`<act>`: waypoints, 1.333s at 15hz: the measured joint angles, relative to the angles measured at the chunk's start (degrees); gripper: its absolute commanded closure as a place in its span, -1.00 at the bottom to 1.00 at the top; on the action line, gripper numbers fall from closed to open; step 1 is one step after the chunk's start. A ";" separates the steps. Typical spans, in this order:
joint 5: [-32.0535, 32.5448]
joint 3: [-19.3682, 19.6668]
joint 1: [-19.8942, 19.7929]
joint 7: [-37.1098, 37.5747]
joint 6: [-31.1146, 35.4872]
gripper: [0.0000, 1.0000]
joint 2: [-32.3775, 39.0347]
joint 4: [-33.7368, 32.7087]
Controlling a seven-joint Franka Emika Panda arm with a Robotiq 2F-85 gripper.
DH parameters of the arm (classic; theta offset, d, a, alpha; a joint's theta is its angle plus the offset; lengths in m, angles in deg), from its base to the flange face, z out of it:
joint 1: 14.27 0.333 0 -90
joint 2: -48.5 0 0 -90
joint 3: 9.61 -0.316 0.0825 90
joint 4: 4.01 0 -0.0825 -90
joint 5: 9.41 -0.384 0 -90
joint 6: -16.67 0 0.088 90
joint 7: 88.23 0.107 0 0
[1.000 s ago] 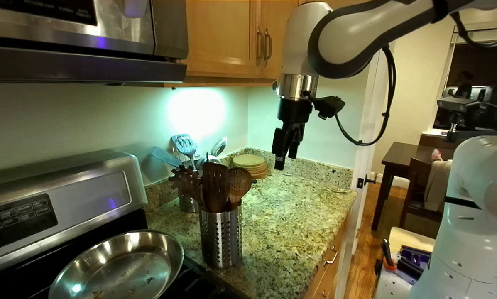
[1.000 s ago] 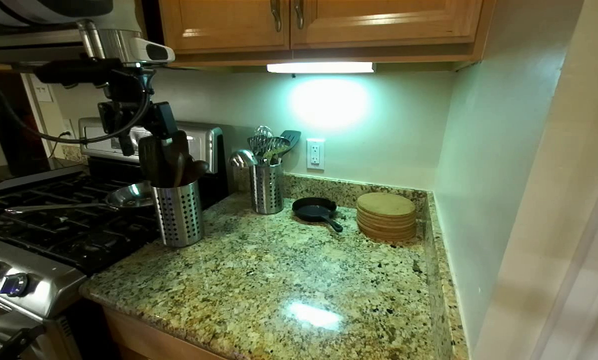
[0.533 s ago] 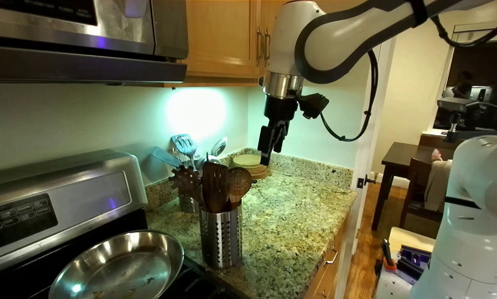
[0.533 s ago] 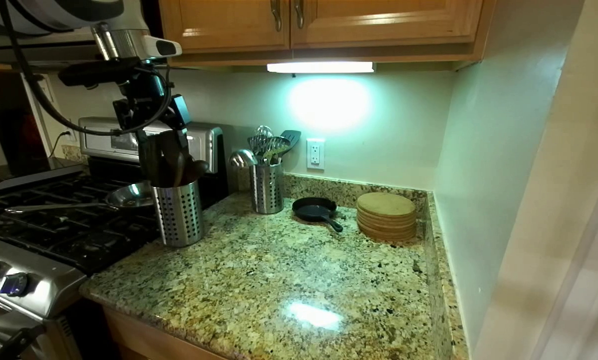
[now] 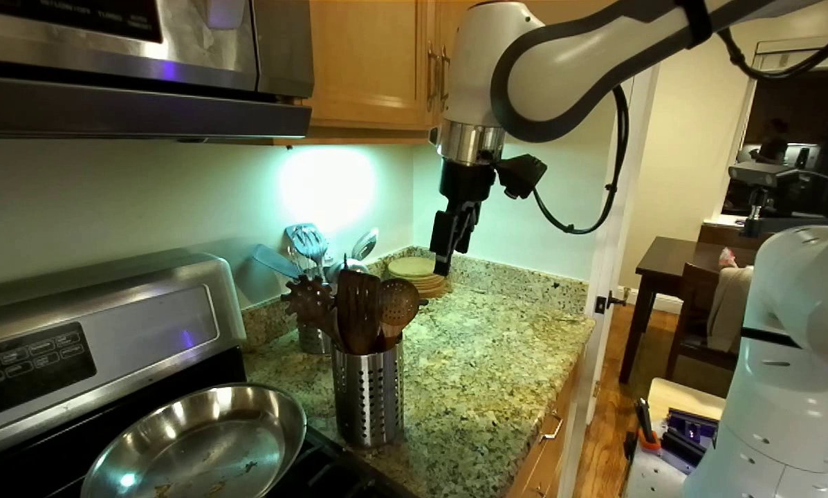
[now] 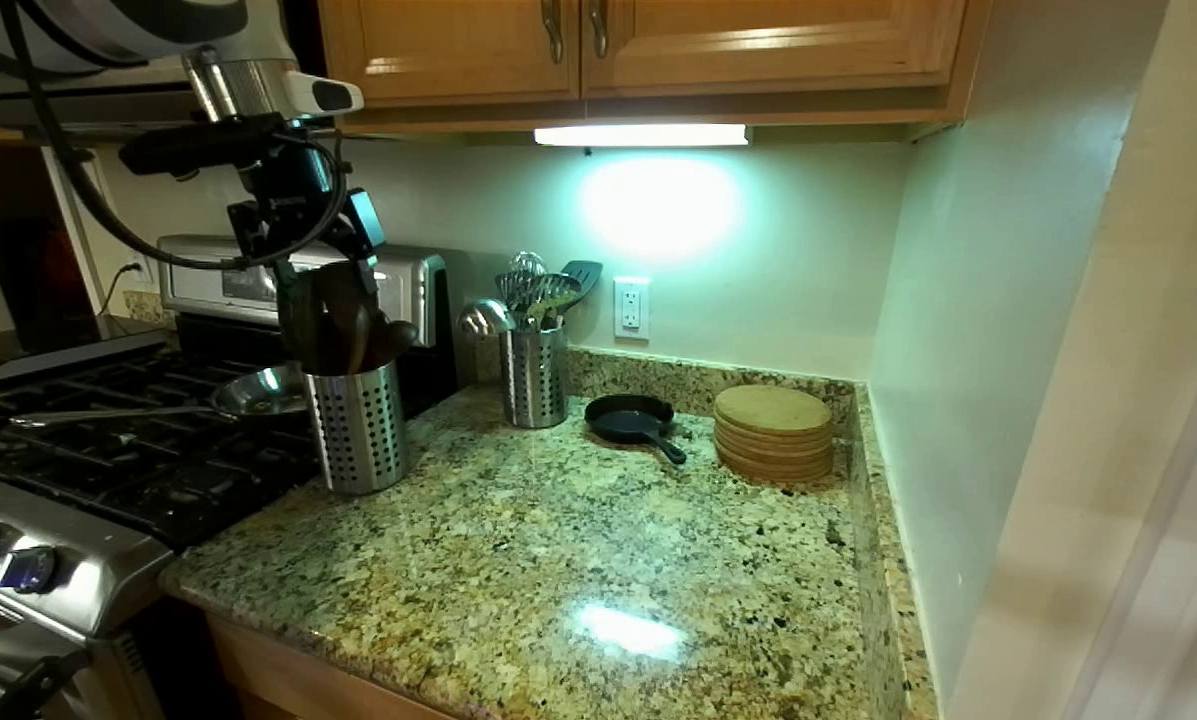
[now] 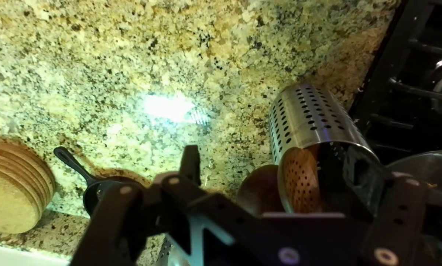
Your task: Put the wooden spoon with holes on the counter
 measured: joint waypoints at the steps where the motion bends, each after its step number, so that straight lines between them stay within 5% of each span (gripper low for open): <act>1: 1.33 -0.01 -0.01 -0.04 0.36 -1.00 0.32 -0.14; 17: 5.11 -0.08 0.96 -11.87 9.17 -1.00 15.86 -7.67; 20: 5.07 -0.12 1.62 -13.72 9.21 -0.64 17.82 -9.13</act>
